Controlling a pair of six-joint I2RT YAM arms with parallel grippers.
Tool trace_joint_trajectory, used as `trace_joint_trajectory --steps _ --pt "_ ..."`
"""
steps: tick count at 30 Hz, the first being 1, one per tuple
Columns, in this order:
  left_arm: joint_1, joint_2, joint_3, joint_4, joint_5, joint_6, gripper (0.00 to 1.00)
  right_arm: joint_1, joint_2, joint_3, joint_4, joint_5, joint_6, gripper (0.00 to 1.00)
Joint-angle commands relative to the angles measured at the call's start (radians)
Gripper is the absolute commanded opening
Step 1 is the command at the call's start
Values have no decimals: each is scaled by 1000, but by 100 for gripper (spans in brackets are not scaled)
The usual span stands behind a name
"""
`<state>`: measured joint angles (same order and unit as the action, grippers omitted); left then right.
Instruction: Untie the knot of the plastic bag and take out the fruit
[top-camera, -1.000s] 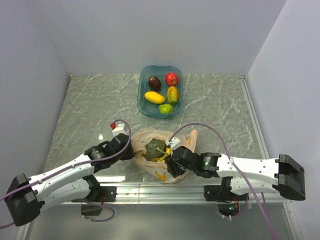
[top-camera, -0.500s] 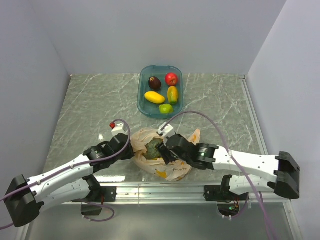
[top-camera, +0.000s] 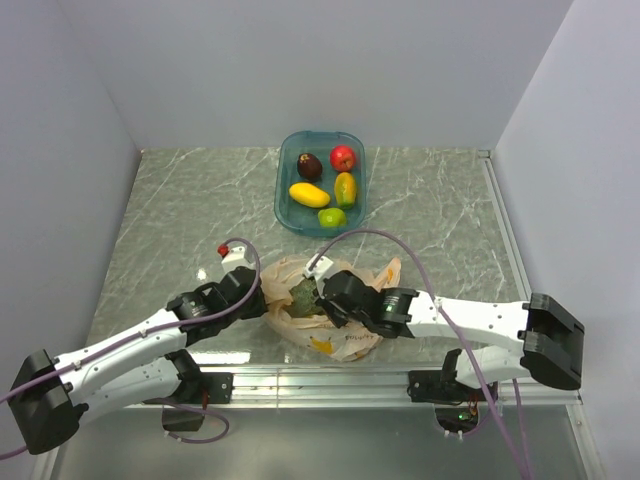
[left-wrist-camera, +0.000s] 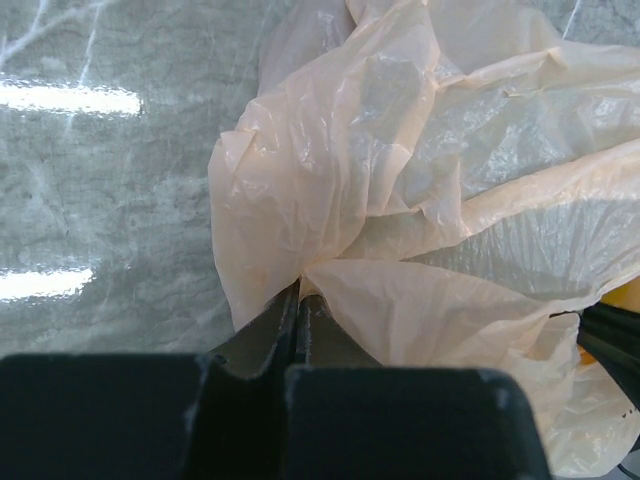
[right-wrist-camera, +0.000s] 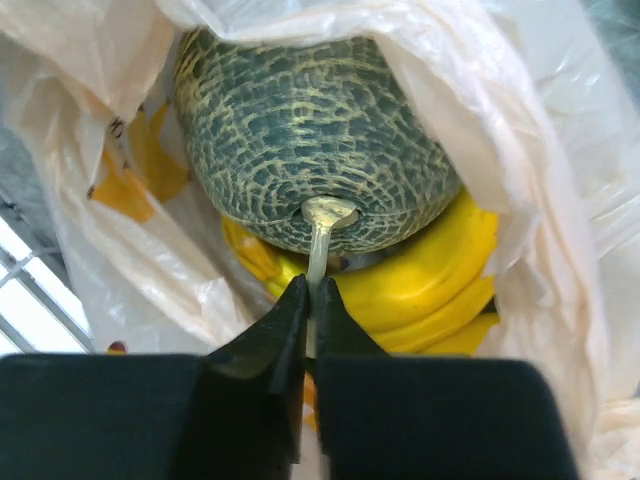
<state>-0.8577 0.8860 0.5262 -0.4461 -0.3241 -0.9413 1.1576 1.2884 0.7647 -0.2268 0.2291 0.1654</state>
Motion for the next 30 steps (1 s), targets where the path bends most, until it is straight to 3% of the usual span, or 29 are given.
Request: trace_joint_trajectory --steps 1,13,23,27,30 --pt "0 5 52 -16 -39 -20 1 -6 -79 -27 30 -22 -30 0" --pt "2 44 66 -60 -125 -42 1 -7 -355 -65 17 -157 -78 0" --pt "2 113 37 -11 -90 -57 1 -9 -478 -39 72 -270 -83 0" --pt "-18 120 26 70 -21 -21 0 -13 -492 -54 196 -188 -58 0" --pt "-84 102 34 93 -52 -22 1 -21 -480 -85 320 -97 -32 0"
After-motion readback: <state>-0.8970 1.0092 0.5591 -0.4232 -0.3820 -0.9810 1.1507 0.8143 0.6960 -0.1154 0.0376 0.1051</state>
